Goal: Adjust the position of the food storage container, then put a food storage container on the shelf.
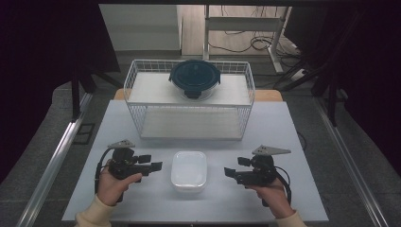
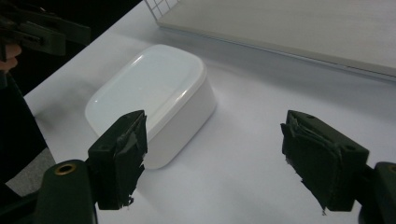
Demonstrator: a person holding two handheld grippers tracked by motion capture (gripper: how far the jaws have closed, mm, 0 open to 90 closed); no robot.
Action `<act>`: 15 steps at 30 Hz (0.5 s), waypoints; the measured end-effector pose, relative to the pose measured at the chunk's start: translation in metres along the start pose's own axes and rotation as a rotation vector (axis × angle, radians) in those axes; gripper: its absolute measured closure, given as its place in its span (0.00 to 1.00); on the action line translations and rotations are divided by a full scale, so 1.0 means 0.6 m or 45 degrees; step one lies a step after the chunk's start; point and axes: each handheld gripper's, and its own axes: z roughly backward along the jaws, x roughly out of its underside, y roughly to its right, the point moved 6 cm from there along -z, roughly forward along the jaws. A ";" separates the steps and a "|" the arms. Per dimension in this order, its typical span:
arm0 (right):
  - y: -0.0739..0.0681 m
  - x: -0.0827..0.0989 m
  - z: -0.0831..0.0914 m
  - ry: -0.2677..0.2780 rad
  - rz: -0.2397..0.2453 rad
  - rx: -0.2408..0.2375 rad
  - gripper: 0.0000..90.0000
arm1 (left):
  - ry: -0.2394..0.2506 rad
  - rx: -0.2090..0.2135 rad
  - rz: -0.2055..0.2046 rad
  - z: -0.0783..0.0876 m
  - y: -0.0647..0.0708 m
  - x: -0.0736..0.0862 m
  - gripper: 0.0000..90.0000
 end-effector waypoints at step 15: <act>-0.006 -0.006 -0.001 0.071 0.028 -0.025 0.21 | 0.021 -0.020 -0.045 -0.001 0.007 0.002 0.30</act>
